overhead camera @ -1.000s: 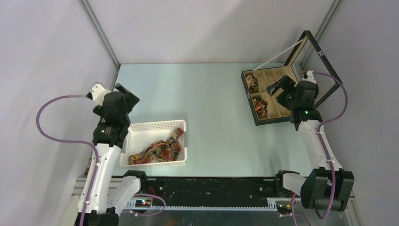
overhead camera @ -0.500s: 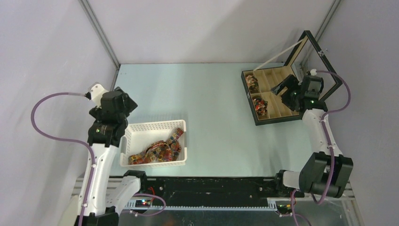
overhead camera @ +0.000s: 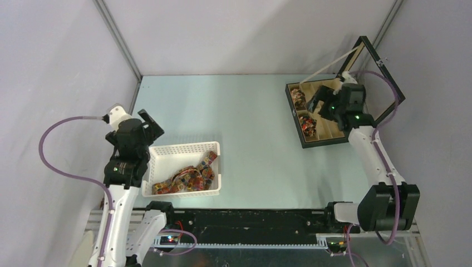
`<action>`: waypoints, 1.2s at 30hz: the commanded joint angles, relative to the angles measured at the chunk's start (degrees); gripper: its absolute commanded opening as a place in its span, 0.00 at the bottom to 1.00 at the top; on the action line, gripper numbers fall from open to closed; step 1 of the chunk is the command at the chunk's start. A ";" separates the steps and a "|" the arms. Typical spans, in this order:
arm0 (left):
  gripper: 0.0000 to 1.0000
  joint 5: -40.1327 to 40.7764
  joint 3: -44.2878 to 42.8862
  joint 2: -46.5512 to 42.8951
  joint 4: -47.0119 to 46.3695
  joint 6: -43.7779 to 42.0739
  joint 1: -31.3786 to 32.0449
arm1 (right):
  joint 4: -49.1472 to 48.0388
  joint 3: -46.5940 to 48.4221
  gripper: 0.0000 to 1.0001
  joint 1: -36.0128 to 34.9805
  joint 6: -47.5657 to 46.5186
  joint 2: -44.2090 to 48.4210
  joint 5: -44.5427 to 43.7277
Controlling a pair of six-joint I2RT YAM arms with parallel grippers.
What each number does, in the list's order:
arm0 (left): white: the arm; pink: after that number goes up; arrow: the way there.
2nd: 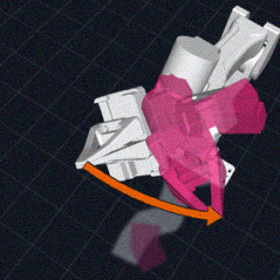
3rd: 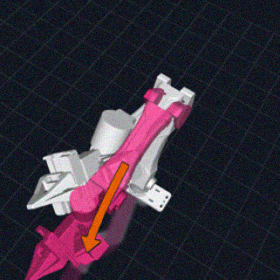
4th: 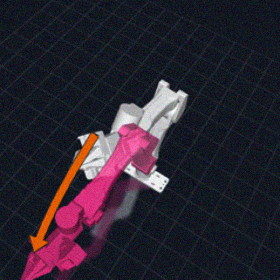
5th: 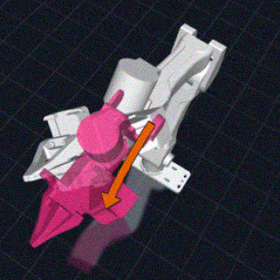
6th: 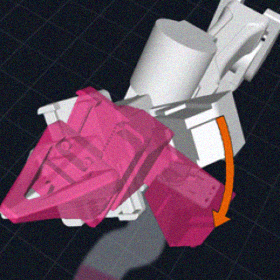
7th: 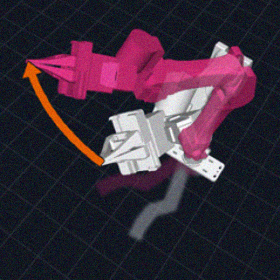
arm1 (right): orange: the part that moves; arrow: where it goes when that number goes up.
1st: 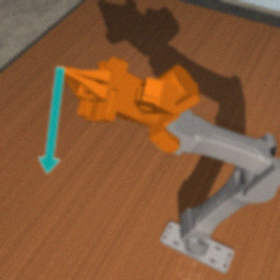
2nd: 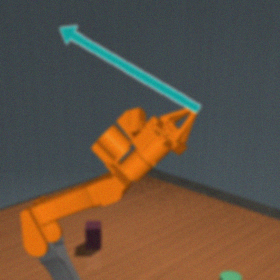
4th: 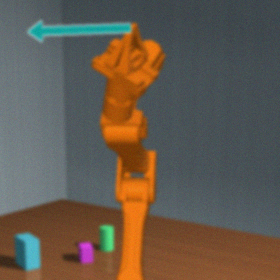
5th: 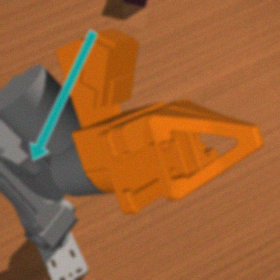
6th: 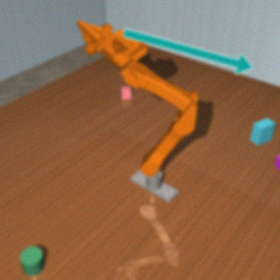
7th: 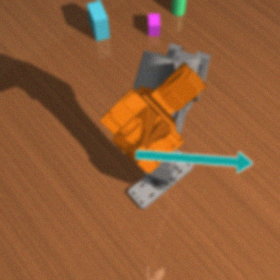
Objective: Roll the ties
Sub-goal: Pick up the tie from the bin.
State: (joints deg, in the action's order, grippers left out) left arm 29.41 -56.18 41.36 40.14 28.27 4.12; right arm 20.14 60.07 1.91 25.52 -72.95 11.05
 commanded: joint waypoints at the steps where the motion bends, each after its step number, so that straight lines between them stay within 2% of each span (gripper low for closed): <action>1: 1.00 -4.18 1.91 0.19 -2.18 -2.92 -0.23 | 2.96 10.22 0.95 -12.97 -9.10 -3.65 -10.74; 2: 1.00 -4.22 2.11 0.20 -2.37 -2.99 -0.15 | 5.12 13.73 0.95 -16.23 -12.12 -5.51 -14.37; 3: 1.00 -3.93 2.37 0.25 -2.40 -2.97 -0.21 | 5.98 15.41 0.95 -23.38 -13.72 -6.31 -21.99; 4: 1.00 -3.71 2.42 0.15 -2.32 -2.92 -0.23 | 6.54 17.77 0.95 -26.71 -16.99 -7.91 -28.72; 5: 1.00 -3.12 2.51 0.02 -2.20 -2.82 -0.25 | 6.03 18.27 0.97 -33.18 -18.62 -8.88 -31.49; 6: 1.00 -2.90 2.54 -0.02 -2.16 -2.80 -0.29 | 3.89 18.53 0.98 -35.96 -21.05 -9.32 -35.58; 8: 1.00 -2.16 2.60 -0.28 -1.85 -2.85 -0.46 | 1.81 19.11 0.99 -41.10 -21.01 -10.85 -37.47; 18: 1.00 0.71 3.63 -1.99 -0.72 -2.49 -1.42 | -2.15 24.44 0.99 -54.01 -21.65 -17.24 -11.04; 21: 1.00 0.61 3.89 -2.39 -0.56 -2.38 -1.68 | -1.14 26.34 0.95 -56.67 -21.04 -20.24 -2.10; 25: 1.00 -0.43 3.84 -2.11 -0.54 -2.00 -2.89 | -1.30 26.84 0.87 -61.74 -20.45 -23.66 1.47; 31: 1.00 -2.98 4.15 -1.99 -0.54 -1.57 -5.96 | -2.46 27.53 0.85 -67.04 -20.50 -28.71 1.48; 36: 1.00 -3.04 4.12 -2.64 -0.33 -1.19 -6.68 | -5.71 27.98 0.82 -68.55 -18.37 -33.40 0.59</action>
State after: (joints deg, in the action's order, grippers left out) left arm 27.59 -52.16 39.59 40.27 26.94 -1.65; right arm 18.98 84.97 -66.06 5.67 -103.85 11.46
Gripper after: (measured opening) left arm 0.996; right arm 0.841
